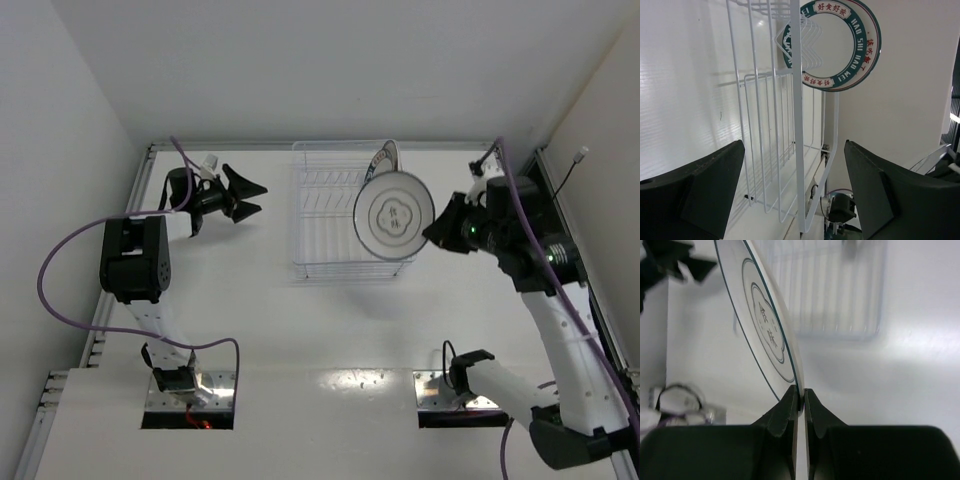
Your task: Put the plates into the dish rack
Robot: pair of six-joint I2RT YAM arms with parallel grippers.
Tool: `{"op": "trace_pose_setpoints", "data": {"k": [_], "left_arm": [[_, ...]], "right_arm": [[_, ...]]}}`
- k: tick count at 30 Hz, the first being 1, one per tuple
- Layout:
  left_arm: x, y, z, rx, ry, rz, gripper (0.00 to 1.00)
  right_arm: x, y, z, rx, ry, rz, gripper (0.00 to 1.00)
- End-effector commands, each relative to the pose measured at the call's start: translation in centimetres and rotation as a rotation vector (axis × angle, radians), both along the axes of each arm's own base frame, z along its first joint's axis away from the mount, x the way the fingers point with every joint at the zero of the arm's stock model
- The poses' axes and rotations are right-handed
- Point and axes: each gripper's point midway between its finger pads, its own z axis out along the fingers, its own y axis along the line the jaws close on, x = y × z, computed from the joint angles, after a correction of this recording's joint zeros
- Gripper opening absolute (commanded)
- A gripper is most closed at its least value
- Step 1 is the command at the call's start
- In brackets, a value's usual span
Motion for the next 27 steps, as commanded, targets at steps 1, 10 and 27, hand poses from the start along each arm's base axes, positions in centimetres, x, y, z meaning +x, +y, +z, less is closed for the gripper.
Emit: {"op": "trace_pose_setpoints", "data": {"k": [1, 10, 27], "left_arm": [[0.2, 0.4, 3.1, 0.006, -0.097, 0.022, 0.79], [1.0, 4.9, 4.7, 0.368, -0.132, 0.233, 0.79], [-0.8, 12.9, 10.9, 0.663, -0.224, 0.679, 0.79]], "right_arm": [[7.0, -2.3, 4.1, -0.119, -0.179, -0.204, 0.0], [21.2, -0.1, 3.7, -0.436, -0.246, -0.385, 0.0], [28.8, 4.5, -0.4, -0.764, -0.249, -0.516, 0.0]]}}
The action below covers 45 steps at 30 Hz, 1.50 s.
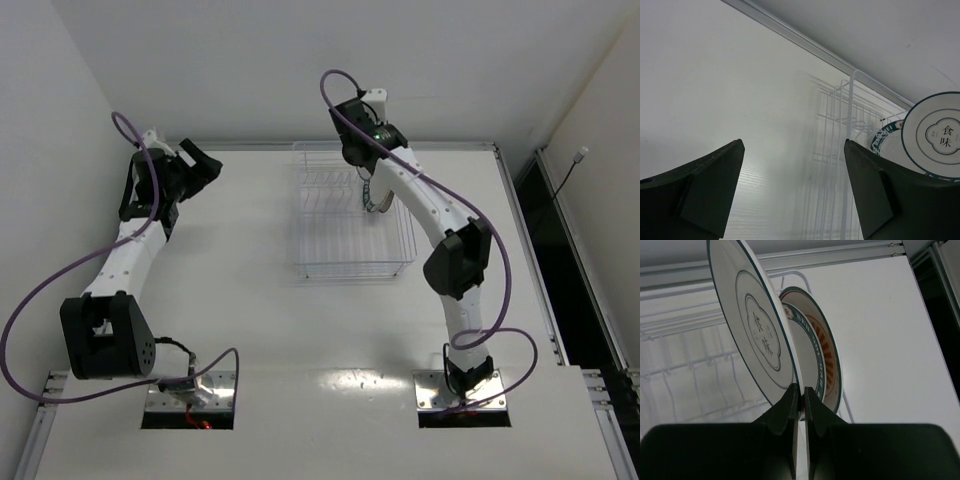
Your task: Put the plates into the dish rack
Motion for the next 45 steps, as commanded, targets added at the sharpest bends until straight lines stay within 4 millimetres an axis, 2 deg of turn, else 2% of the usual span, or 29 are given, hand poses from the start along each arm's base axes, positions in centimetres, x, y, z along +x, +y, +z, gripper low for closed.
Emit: {"op": "trace_pose_setpoints", "data": {"k": [1, 7, 14, 18, 21, 25, 27, 29, 32, 33, 34, 35, 36, 37, 39, 40, 42, 43, 44, 45], "left_arm": [[-0.1, 1.3, 0.1, 0.04, -0.003, 0.05, 0.79], [-0.1, 1.3, 0.1, 0.04, -0.003, 0.05, 0.79], [-0.1, 1.3, 0.1, 0.04, -0.003, 0.05, 0.79], [0.0, 1.3, 0.4, 0.04, -0.012, 0.05, 0.79], [0.0, 1.3, 0.4, 0.04, -0.012, 0.05, 0.79], [-0.1, 1.2, 0.1, 0.037, -0.013, 0.04, 0.79], [0.0, 1.0, -0.2, 0.034, -0.004, 0.031, 0.79], [0.0, 1.0, -0.2, 0.034, -0.004, 0.031, 0.79], [0.0, 0.8, -0.2, 0.031, -0.004, 0.022, 0.79], [0.0, 0.8, -0.2, 0.031, -0.004, 0.022, 0.79], [0.1, 0.9, 0.2, 0.04, -0.014, 0.02, 0.79], [0.0, 1.2, -0.2, 0.052, 0.0, 0.031, 0.79], [0.0, 1.5, 0.7, 0.061, -0.019, 0.052, 0.79], [-0.1, 1.5, 0.5, 0.06, -0.01, 0.052, 0.79], [-0.1, 1.8, 0.5, 0.074, -0.01, 0.058, 0.8], [-0.1, 1.8, 0.7, 0.074, -0.008, 0.058, 0.8], [-0.2, 1.7, 1.0, 0.074, -0.017, 0.059, 0.8], [-0.2, 1.7, 1.0, 0.074, -0.017, 0.059, 0.8], [-0.2, 1.7, 1.0, 0.074, -0.017, 0.059, 0.82], [-0.2, 1.7, 1.0, 0.074, -0.017, 0.059, 0.82]], "right_arm": [[0.3, -0.8, 1.9, -0.08, -0.071, -0.077, 0.0], [-0.3, -0.8, 0.5, -0.149, -0.046, -0.099, 0.0], [-0.7, -0.9, -2.9, -0.189, 0.027, -0.09, 0.0], [-0.7, 0.0, -5.9, -0.125, 0.094, -0.039, 0.0], [-1.5, 0.6, -8.2, -0.087, 0.149, -0.009, 0.0], [-2.1, 2.5, -9.4, 0.028, 0.187, 0.061, 0.0], [-2.1, 2.9, -10.1, 0.077, 0.201, 0.067, 0.02], [-2.1, 2.8, -9.7, 0.102, 0.202, 0.076, 0.09], [-2.6, 2.5, -6.4, 0.121, 0.152, 0.089, 0.28], [-2.9, 2.9, -5.0, 0.122, 0.136, 0.108, 0.35], [-3.3, 2.6, -2.7, 0.13, 0.1, 0.122, 0.46], [-3.9, 3.1, -1.2, 0.138, 0.087, 0.153, 0.51], [-4.2, 2.8, 0.3, 0.142, 0.063, 0.162, 0.58], [-5.0, 2.7, 3.0, 0.17, 0.023, 0.197, 0.6], [-6.7, 1.7, 4.2, 0.161, 0.026, 0.203, 0.69], [-7.3, 1.2, 5.1, 0.162, 0.012, 0.209, 0.71], [-9.9, -0.2, 7.3, 0.177, -0.018, 0.229, 0.74], [-10.8, -0.5, 7.8, 0.188, -0.026, 0.238, 0.76], [-12.0, -1.0, 7.0, 0.182, 0.002, 0.255, 0.8], [-13.9, -2.2, 8.9, 0.22, -0.042, 0.267, 0.84]]}}
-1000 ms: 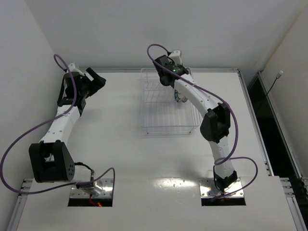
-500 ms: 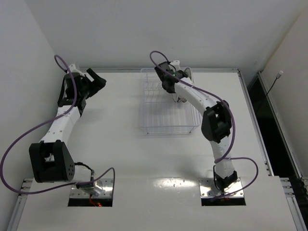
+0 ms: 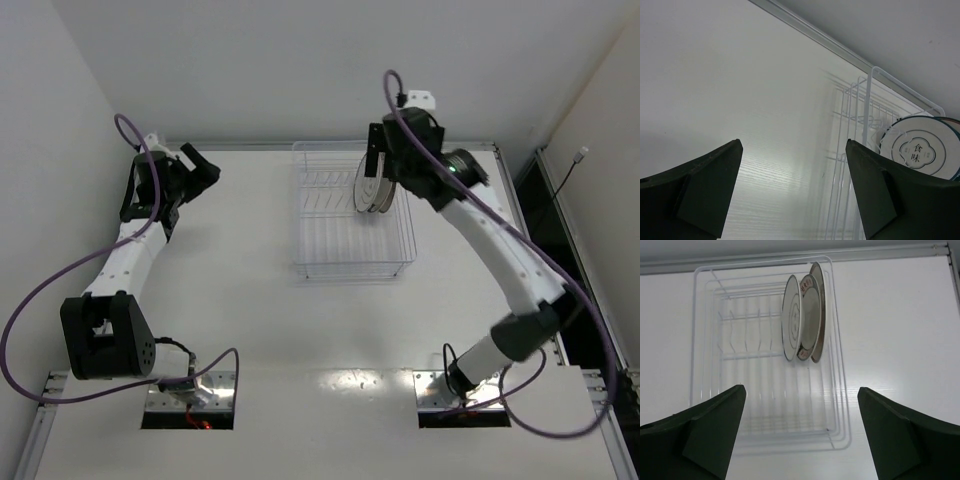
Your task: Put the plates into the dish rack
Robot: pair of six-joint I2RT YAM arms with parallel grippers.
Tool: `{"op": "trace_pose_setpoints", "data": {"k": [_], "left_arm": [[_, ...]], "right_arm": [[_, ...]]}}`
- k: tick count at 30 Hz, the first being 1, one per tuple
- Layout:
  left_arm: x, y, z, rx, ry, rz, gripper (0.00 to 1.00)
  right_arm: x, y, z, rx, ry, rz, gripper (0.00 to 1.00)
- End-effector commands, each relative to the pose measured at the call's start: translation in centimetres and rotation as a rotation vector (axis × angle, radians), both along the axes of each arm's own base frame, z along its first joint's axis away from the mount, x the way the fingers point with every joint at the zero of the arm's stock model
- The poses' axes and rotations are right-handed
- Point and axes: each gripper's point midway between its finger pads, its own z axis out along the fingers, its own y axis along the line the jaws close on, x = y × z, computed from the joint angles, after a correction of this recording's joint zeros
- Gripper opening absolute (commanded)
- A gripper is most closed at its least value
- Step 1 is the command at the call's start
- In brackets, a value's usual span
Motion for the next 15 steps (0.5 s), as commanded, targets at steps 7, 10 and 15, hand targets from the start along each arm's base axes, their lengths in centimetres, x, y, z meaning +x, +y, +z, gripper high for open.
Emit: {"op": "trace_pose_setpoints", "data": {"k": [7, 10, 15], "left_arm": [[0.1, -4.1, 4.0, -0.093, -0.193, -0.235, 0.82], [-0.2, -6.7, 5.0, -0.137, -0.24, -0.374, 0.82], [-2.4, -14.3, 5.9, -0.158, -0.313, -0.739, 0.82]], "right_arm": [[-11.8, -3.8, -0.8, 0.094, -0.003, 0.198, 0.99], [-14.0, -4.5, -3.7, 0.121, 0.024, 0.204, 0.99], [-16.5, -5.5, -8.8, 0.124, 0.146, 0.17, 0.99]]}}
